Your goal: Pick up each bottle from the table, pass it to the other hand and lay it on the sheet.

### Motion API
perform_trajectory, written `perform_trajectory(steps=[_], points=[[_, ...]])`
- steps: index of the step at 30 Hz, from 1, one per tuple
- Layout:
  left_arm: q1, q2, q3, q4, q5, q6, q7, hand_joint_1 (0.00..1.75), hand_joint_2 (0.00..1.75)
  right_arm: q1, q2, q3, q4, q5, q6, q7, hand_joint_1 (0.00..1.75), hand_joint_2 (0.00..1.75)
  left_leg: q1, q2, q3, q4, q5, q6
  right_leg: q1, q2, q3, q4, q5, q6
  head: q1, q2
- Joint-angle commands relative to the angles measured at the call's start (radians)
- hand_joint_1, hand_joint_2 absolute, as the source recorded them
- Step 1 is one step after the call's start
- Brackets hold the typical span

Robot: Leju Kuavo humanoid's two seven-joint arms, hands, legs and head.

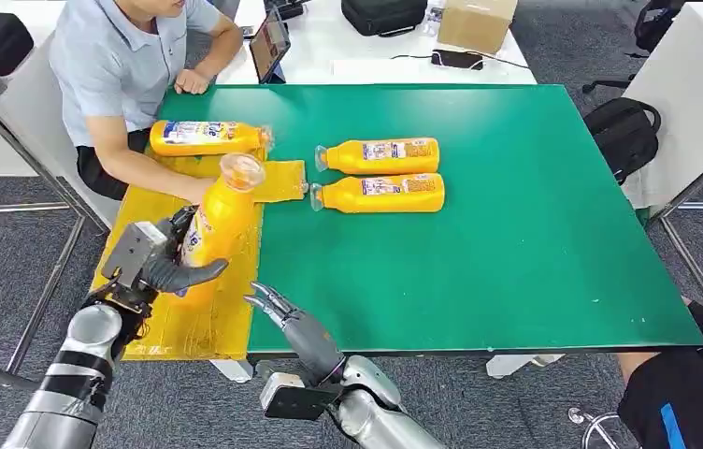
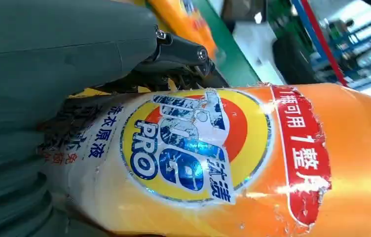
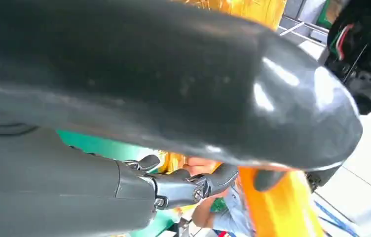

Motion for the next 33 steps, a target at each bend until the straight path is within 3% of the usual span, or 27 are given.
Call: perform_trajectory(steps=[1, 4, 5, 11, 21, 33], points=[[-0.122, 0.112, -0.008, 0.130, -0.045, -0.035, -0.067, 1.75, 1.75, -0.031, -0.035, 0.056, 0.032, -0.024, 0.018, -0.034, 0.00, 0.00, 0.001, 0.000, 0.003, 0.000, -0.001, 0.001, 0.001, -0.001, 0.003, 0.000, -0.001, -0.003, 0.000, 0.000], [-0.184, 0.140, -0.112, 0.184, -0.372, 0.189, -0.002, 1.75, 1.75, -0.026, -0.046, 0.063, 0.015, -0.022, 0.014, -0.034, 0.00, 0.00, 0.001, 0.000, 0.003, 0.000, -0.001, 0.001, 0.002, -0.001, 0.004, 0.000, -0.001, -0.003, 0.000, 0.000], [-0.216, 0.172, -0.201, 0.217, -0.547, 0.266, 0.030, 1.75, 1.75, -0.022, -0.049, 0.057, 0.002, -0.019, 0.026, -0.034, 0.00, 0.00, 0.001, -0.003, 0.002, 0.000, 0.000, 0.001, 0.002, -0.004, 0.003, 0.000, -0.001, -0.002, 0.000, 0.000], [-0.291, 0.197, -0.296, 0.400, -0.670, 0.269, 0.040, 1.75, 1.75, -0.013, -0.040, 0.058, -0.014, 0.012, 0.057, -0.034, 0.00, 0.00, 0.000, -0.001, 0.003, -0.001, 0.000, 0.001, 0.001, -0.003, 0.003, 0.000, -0.001, -0.002, 0.000, 0.000], [-0.357, 0.160, -0.286, 0.588, -0.681, 0.275, 0.062, 1.75, 1.75, -0.019, -0.035, 0.099, -0.021, 0.000, 0.072, -0.034, 0.00, 0.00, 0.001, -0.001, 0.003, 0.000, 0.000, 0.001, 0.001, -0.003, 0.004, 0.000, -0.001, -0.003, 0.000, 0.000], [-0.263, 0.139, -0.246, 0.574, -0.540, 0.183, -0.050, 1.75, 1.75, -0.036, -0.040, 0.132, -0.014, -0.032, 0.081, -0.034, 0.00, 0.00, 0.000, 0.000, 0.004, -0.001, 0.000, 0.002, 0.001, -0.002, 0.005, -0.001, -0.001, -0.002, 0.000, 0.000]])
